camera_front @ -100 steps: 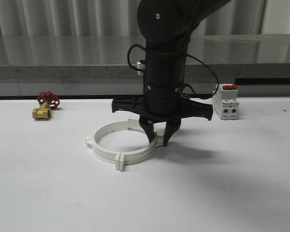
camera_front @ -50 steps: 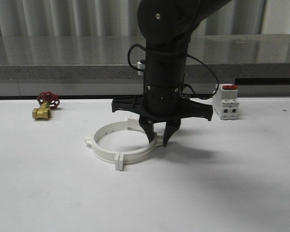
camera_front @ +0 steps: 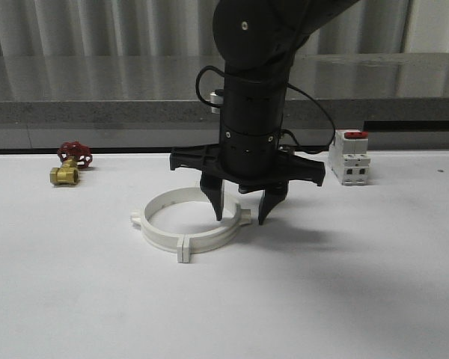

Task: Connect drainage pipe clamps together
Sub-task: 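Open the right gripper and lift it away from the ring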

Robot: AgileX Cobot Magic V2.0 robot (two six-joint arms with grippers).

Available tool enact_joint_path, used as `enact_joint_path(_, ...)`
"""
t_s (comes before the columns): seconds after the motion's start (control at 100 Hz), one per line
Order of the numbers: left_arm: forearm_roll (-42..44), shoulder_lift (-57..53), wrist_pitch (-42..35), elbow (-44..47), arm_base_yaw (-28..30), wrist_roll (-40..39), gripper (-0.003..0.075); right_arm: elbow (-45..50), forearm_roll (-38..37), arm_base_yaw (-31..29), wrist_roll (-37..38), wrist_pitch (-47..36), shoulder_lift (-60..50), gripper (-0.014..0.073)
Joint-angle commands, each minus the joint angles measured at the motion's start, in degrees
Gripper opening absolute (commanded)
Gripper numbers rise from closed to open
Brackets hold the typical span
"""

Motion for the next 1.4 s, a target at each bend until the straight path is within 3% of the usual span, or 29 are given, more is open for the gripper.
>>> enact_joint_path(0.0,-0.87,0.55,-4.10,-1.46,0.08,-0.05,-0.0020,-1.80,-3.20,0.07,-0.04,-1.33,-3.48,0.0452)
enact_joint_path(0.36,-0.87,0.55,-4.10,-1.46,0.08,-0.05,-0.0020,-6.92,-5.07,0.07,-3.76,5.82,-4.23,0.0463)
enact_joint_path(0.83,-0.87,0.55,-4.10,-1.46,0.08,-0.05,-0.0020,-5.68,-4.77,-0.61,-13.05,-0.68,-14.99,0.0471)
enact_joint_path(1.03,-0.87,0.55,-4.10,-1.46,0.08,-0.05,-0.0020,0.06,-4.77,-3.83,-18.48,-1.54,-22.66,0.0471)
enact_joint_path(1.39,-0.87,0.55,-4.10,-1.46,0.08,-0.05,-0.0020,18.43,-2.90,-17.12,-22.53,-4.86,-40.27,0.0471)
